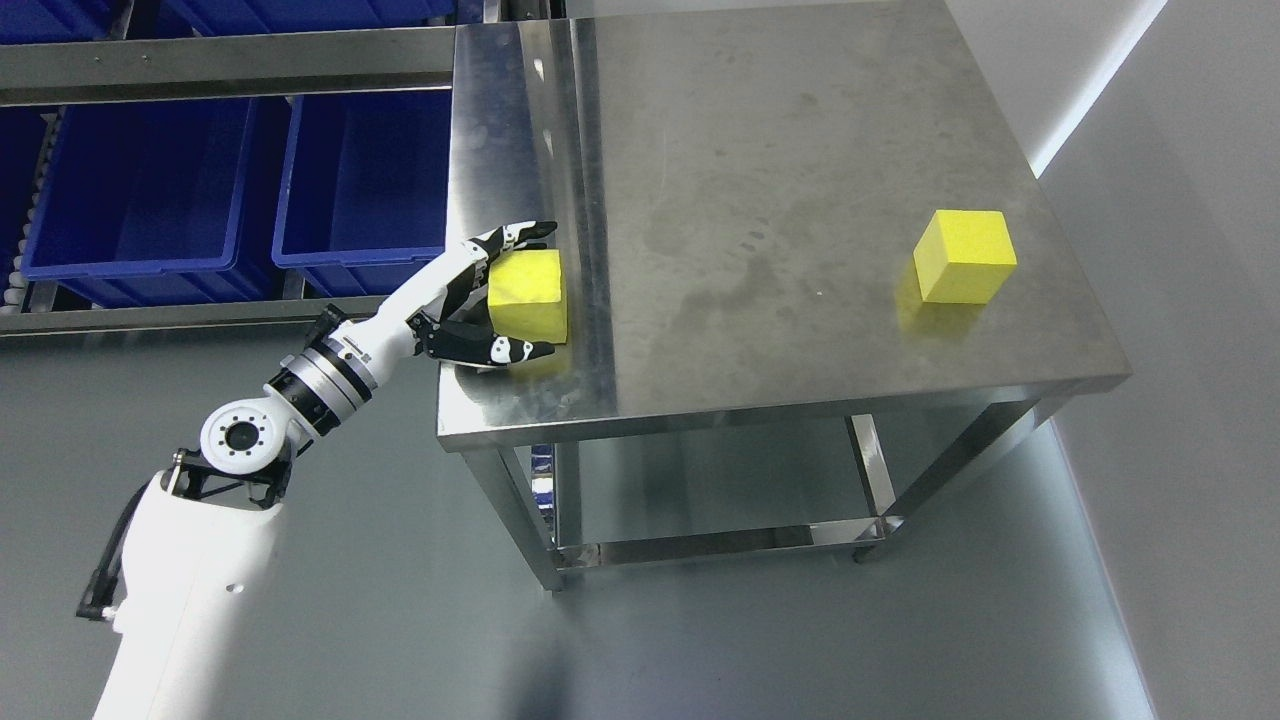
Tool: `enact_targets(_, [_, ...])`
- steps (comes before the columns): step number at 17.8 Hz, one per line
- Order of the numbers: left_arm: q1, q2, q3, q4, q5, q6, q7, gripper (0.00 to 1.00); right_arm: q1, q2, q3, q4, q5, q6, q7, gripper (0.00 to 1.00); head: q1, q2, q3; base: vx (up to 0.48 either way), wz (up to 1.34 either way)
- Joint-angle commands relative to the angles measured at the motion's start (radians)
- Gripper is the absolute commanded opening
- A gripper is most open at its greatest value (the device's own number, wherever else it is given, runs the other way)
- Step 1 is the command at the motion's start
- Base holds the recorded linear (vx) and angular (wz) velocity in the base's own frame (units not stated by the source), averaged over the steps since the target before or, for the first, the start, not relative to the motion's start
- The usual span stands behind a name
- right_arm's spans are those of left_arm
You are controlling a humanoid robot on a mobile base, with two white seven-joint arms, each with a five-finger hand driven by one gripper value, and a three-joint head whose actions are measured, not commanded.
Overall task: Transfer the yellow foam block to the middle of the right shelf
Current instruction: 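Close the left hand around the yellow foam cube, then lift the cube off the table with the left hand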
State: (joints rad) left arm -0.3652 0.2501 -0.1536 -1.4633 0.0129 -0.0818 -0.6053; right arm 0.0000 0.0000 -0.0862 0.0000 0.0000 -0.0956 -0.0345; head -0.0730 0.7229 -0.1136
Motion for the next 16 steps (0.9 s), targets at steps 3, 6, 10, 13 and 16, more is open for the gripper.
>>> enact_targets(3, [-0.012,-0.077,0.037,0.066,-0.033,0.007,-0.022,0.52,0.002,-0.017,0.0,-0.017,0.003,0.001,0.001,1.0,0.0,0.0,0.0,0.0,0.0])
enact_targets(6, [-0.015,-0.149,0.086,0.063,-0.031,-0.002,-0.048,0.42,0.002,-0.017,0.0,-0.017,0.003,0.001,0.001,1.0,0.0,0.0,0.0,0.0,0.0])
enact_targets(10, [-0.073,-0.233,0.202,0.028,0.075,-0.007,-0.047,0.43,0.002,-0.017,0.0,-0.017,0.003,0.001,0.001,1.0,0.0,0.0,0.0,0.0,0.0])
enact_targets(13, [-0.129,-0.233,0.232,0.02,0.255,-0.027,0.062,0.43,0.002,-0.017,0.0,-0.017,0.003,0.001,0.001,1.0,0.0,0.0,0.0,0.001,-0.01])
enact_targets(16, [-0.124,-0.233,0.226,0.024,0.278,-0.197,0.44,0.43,0.002,-0.017,0.0,-0.017,0.003,0.001,0.001,1.0,0.0,0.0,0.0,-0.002,-0.04])
